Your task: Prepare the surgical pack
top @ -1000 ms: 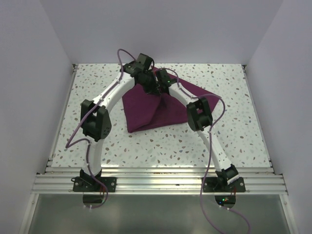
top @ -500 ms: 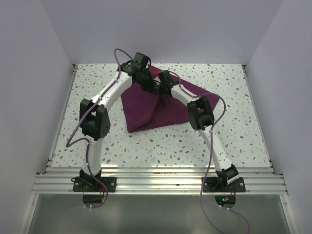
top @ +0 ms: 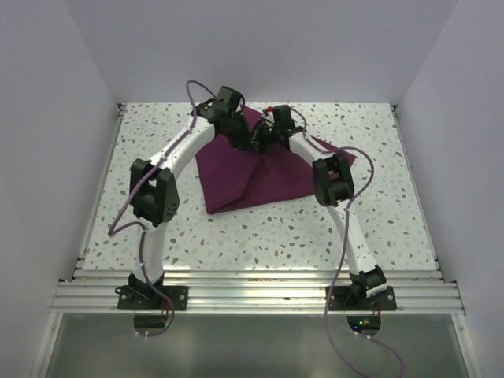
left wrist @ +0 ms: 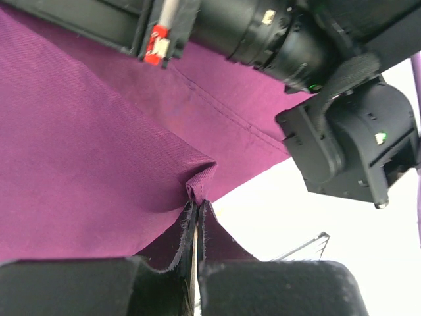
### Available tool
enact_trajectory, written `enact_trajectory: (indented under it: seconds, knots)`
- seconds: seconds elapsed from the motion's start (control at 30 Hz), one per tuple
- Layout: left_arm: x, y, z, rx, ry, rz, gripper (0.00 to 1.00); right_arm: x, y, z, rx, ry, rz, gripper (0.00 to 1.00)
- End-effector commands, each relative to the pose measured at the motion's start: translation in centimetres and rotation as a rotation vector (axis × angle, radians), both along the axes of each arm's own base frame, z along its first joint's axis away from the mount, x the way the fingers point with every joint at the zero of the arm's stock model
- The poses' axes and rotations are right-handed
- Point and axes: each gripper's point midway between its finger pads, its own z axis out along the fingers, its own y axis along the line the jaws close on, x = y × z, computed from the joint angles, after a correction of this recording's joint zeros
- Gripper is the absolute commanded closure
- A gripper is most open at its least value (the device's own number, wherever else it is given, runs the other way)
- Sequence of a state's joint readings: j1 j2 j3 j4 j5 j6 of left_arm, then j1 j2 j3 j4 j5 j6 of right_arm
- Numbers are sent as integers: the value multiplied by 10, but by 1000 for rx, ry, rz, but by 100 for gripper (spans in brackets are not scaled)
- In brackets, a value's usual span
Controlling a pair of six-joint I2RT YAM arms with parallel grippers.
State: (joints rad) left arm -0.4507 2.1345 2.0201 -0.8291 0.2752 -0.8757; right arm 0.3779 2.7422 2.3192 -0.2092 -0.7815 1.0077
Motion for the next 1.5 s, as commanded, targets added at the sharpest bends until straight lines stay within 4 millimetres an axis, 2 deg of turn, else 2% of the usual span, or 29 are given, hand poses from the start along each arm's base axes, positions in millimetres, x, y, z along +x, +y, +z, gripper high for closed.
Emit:
enact_trajectory:
  seconds: [0.0,0.2,0.23,0.3,0.33,0.4,0.43,0.5,0.53,0.6,0.63,0.67,0.7,0.73,0.77,0.8,0.83,0.87,0.9,0.93,0.97,1.1,1.17,1.3,1.33,1.47]
  knots:
    - [8,-11,0,-49,-24,-29,100,10,-4,68,63,-113,7,100]
    - [7,-15,-13,-53,3,-49,100,19,-45,54,-34,-119,-27,100]
    - [7,-16,-16,-55,9,-54,97,22,-56,55,-44,-121,-44,100]
    - [9,-18,-15,-65,4,-61,85,21,-69,49,-78,-118,-52,100]
    - [9,-19,-15,-64,-1,-66,69,24,-79,56,-98,-138,-68,100]
    - [14,-17,-8,-51,-39,-72,48,22,-91,56,-134,-141,-67,100]
    - [17,-13,-2,-40,-60,-70,35,22,-96,63,-138,-150,-72,100]
    - [20,-2,5,5,-88,-60,29,20,-104,68,-162,-157,-72,100]
    - [19,6,18,10,-114,-51,26,18,-105,78,-168,-175,-68,100]
    - [15,20,16,38,-119,-38,25,11,-109,80,-205,-179,-54,100]
    - [15,28,32,29,-156,-25,25,8,-110,82,-209,-181,-51,100]
    - [8,35,22,45,-132,-22,26,4,-110,92,-208,-199,-42,100]
    - [4,39,22,49,-136,-31,29,-4,-108,92,-207,-191,-25,100]
    - [-1,42,31,43,-157,-35,32,-9,-108,93,-209,-190,-14,100]
    - [-12,47,16,58,-122,-44,36,-16,-106,103,-215,-222,9,100]
    - [-21,46,12,49,-106,-64,44,-29,-103,97,-223,-196,39,100]
    - [-34,49,1,43,-87,-75,49,-36,-101,96,-222,-193,54,100]
    - [-43,46,-2,16,-74,-94,53,-50,-98,96,-212,-182,65,100]
    - [-49,47,-2,8,-75,-98,61,-58,-93,97,-179,-170,80,100]
    - [-59,50,-17,14,-43,-102,64,-61,-88,102,-148,-179,76,100]
    - [-63,52,-19,14,-37,-105,66,-75,-83,101,-145,-167,98,100]
    - [-80,58,-23,22,-29,-123,82,-106,-72,98,-155,-161,182,100]
    - [-91,62,-34,26,-3,-127,84,-118,-71,86,-152,-128,199,100]
    - [-106,63,-56,10,40,-134,90,-126,-72,71,-143,-98,195,100]
    - [-113,65,-66,9,67,-133,90,-124,-74,65,-154,-97,193,100]
    - [-122,64,-78,-6,103,-128,93,-114,-77,51,-137,-70,169,100]
